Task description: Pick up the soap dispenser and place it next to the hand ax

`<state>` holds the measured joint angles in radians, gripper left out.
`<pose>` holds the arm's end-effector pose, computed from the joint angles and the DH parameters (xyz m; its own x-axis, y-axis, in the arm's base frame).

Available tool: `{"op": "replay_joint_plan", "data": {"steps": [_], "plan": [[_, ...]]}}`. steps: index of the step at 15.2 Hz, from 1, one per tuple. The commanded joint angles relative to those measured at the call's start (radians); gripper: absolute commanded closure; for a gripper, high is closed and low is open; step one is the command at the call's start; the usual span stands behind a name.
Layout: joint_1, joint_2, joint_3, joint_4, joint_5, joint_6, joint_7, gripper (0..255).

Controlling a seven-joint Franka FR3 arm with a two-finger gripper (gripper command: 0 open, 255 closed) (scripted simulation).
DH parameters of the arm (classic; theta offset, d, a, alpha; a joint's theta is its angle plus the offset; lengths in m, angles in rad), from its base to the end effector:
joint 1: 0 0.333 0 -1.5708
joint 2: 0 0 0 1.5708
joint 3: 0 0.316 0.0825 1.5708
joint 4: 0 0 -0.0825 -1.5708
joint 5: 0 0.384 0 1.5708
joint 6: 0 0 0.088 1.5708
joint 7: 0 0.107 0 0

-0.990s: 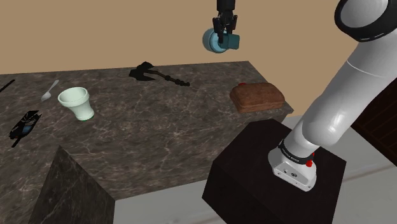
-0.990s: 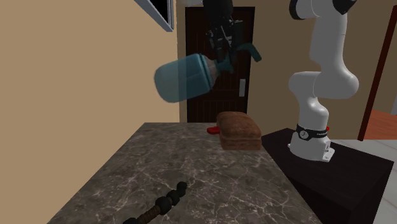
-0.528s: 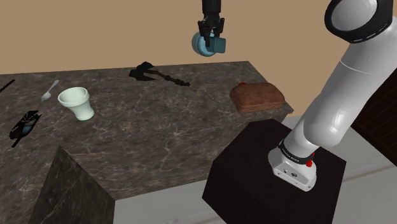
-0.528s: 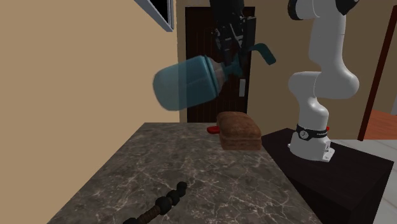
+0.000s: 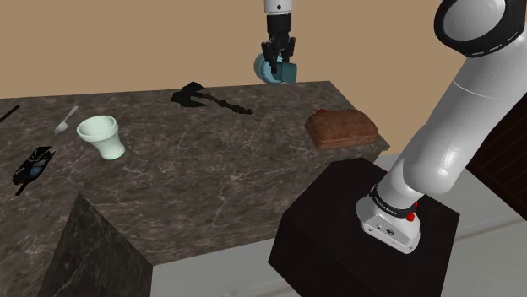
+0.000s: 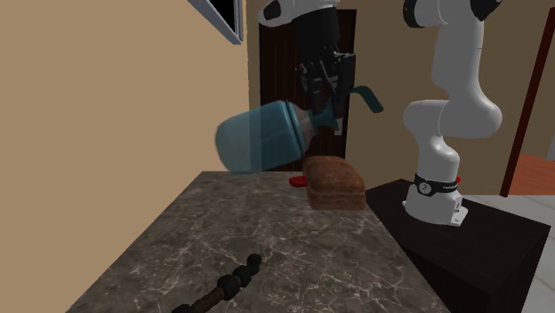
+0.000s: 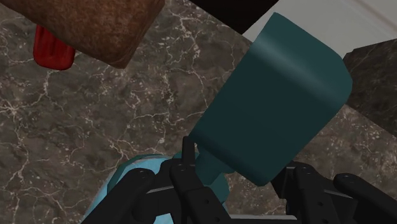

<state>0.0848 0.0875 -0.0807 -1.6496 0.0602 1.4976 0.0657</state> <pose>0.5622 0.0107 0.5339 0.9691 -0.0586 -0.2398 -0.0693 -0.9969 -0.0366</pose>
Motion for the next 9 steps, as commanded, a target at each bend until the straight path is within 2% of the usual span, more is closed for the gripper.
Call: {"op": "replay_joint_plan", "data": {"steps": [1,9], "plan": [[0.000,0.000,0.000,-0.028,0.000,0.029,-0.002,255],[0.001,0.005,0.001,-0.129,0.001,0.136,-0.007,255]]}}
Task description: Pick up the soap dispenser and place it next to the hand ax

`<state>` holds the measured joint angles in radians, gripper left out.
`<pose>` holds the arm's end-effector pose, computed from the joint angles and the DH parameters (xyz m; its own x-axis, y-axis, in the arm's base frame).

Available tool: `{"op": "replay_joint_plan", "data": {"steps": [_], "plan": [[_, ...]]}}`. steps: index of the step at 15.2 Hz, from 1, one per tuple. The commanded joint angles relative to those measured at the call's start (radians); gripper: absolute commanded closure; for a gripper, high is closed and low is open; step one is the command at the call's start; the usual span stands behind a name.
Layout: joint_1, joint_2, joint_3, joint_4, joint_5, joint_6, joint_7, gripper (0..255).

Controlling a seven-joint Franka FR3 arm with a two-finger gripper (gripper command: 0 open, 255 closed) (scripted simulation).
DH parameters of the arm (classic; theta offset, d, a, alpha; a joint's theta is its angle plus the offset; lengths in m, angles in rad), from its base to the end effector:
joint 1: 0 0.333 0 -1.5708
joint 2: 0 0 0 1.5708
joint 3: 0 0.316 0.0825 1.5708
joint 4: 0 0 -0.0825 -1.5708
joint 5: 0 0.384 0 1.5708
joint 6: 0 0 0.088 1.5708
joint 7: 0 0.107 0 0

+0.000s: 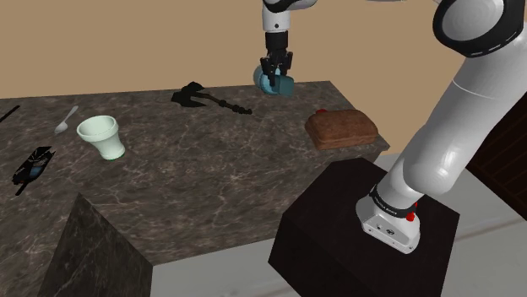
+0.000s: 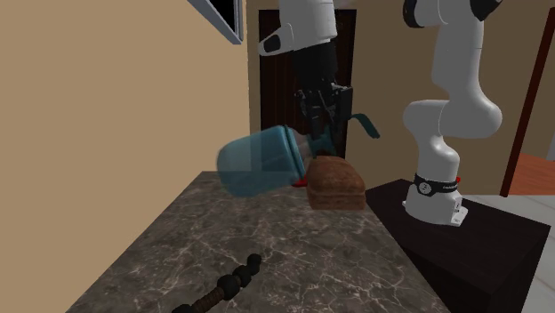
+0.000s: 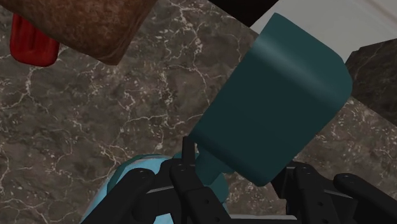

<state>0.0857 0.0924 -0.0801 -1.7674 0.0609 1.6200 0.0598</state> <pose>0.5629 0.0107 0.4851 0.9690 -0.0587 -0.2399 -0.0694 -0.9969 -0.0367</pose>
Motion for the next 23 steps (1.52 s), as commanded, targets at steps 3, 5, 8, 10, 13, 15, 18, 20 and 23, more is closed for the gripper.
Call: {"op": "replay_joint_plan", "data": {"steps": [3,5,8,10,13,15,18,20,23], "plan": [[0.000,0.005,0.000,-0.045,0.001,0.052,-0.003,255],[0.000,0.010,0.000,-0.066,0.001,0.078,-0.005,255],[0.000,0.018,0.000,-0.096,0.002,0.116,-0.007,255],[0.000,0.025,0.001,-0.115,0.003,0.141,-0.009,255],[0.000,0.036,0.001,-0.141,0.005,0.179,-0.011,255],[0.000,0.045,0.001,-0.158,0.006,0.204,-0.013,255],[0.000,0.060,0.001,-0.181,0.008,0.241,-0.016,255],[0.000,0.070,0.001,-0.195,0.009,0.266,-0.018,255],[0.000,0.077,0.002,-0.204,0.010,0.282,-0.019,255]]}}
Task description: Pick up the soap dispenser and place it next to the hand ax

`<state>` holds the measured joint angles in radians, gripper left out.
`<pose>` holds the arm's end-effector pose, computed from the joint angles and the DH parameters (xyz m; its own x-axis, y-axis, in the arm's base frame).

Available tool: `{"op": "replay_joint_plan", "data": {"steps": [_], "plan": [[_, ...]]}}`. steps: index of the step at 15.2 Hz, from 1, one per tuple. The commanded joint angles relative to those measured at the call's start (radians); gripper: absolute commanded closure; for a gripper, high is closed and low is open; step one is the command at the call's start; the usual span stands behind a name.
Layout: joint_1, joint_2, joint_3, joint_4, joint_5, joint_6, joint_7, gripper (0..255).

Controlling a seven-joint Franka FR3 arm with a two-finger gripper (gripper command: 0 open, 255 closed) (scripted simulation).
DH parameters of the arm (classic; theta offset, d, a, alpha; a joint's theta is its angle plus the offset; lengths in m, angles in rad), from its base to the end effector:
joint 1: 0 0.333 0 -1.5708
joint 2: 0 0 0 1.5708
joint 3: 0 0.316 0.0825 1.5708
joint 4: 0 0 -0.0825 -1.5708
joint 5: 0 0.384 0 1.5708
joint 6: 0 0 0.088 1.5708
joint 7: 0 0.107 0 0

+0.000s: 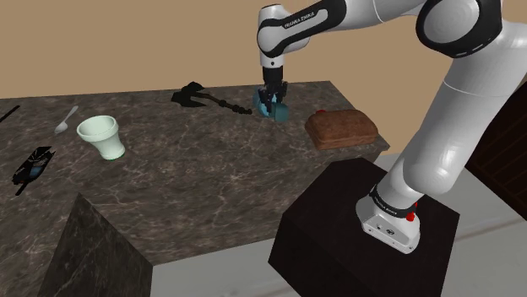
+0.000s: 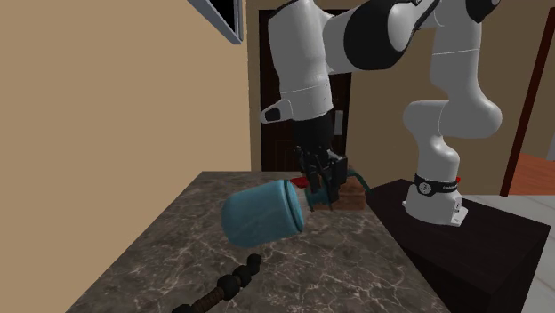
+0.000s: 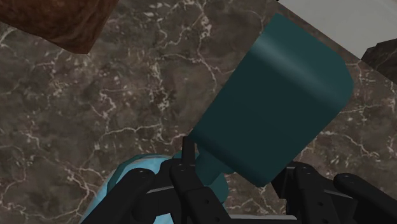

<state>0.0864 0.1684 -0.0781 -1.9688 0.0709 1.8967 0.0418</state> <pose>0.5626 0.0110 0.3698 0.9691 -0.0584 -0.2398 -0.0692 -0.9969 -0.0368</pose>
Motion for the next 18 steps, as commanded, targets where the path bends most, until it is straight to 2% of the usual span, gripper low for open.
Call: {"op": "replay_joint_plan", "data": {"steps": [1,6,7,12,16,18], "plan": [[0.000,0.001,0.000,-0.002,0.000,0.005,-0.001,255],[0.000,0.001,0.000,-0.002,0.000,0.005,-0.001,255],[0.000,0.001,0.000,-0.002,0.000,0.005,-0.001,0],[0.000,0.001,0.000,-0.002,0.000,0.005,-0.001,0],[-0.004,-0.008,-0.003,0.115,-0.004,-0.121,0.002,0],[-0.004,-0.008,-0.003,0.115,-0.004,-0.121,0.002,0]]}}
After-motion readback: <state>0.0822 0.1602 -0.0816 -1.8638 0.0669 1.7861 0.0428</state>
